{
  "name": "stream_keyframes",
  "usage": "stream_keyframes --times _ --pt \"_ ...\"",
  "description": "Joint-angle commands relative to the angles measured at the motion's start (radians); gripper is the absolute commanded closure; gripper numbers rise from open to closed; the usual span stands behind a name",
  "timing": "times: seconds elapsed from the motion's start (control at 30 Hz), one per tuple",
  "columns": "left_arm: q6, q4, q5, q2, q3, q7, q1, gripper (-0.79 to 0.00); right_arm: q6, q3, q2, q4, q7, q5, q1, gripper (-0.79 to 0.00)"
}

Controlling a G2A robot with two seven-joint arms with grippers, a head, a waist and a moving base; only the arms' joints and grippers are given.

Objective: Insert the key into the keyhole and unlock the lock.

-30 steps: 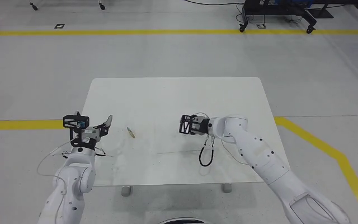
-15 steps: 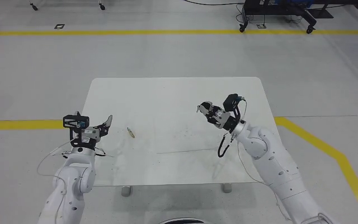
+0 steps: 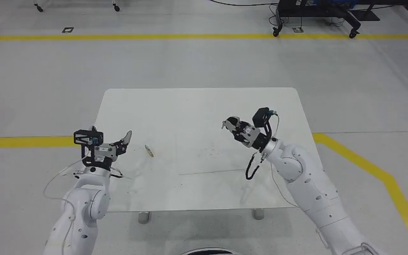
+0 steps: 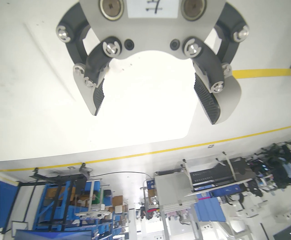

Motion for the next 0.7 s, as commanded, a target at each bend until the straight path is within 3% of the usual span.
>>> stream_keyframes --times 0.0,0.17,0.3,0.5,0.57,0.67 --pt "-0.139 0.018 -0.175 0.000 -0.003 -0.022 -0.019 -0.785 0.022 -0.029 -0.009 0.015 0.010 0.037 0.022 0.000" --pt "-0.446 0.076 -0.520 0.013 -0.043 -0.188 -0.090 -0.785 0.061 -0.118 -0.039 0.067 0.030 0.134 0.093 0.000" --pt "-0.624 0.138 -0.936 0.028 -0.019 -0.439 -0.160 -0.785 0.064 -0.164 -0.060 0.116 0.036 0.223 0.137 0.000" --pt "-0.591 0.291 -1.530 0.048 0.094 -0.900 -0.313 -0.785 -0.036 -0.210 -0.087 0.192 0.087 0.483 0.180 0.000" --pt "-0.576 0.350 -1.611 0.049 0.129 -0.993 -0.366 -0.785 -0.065 -0.223 -0.095 0.226 0.113 0.565 0.198 0.000" --pt "-0.573 0.414 -1.579 0.043 0.184 -1.012 -0.433 -0.785 -0.099 -0.236 -0.107 0.270 0.122 0.643 0.224 0.000"
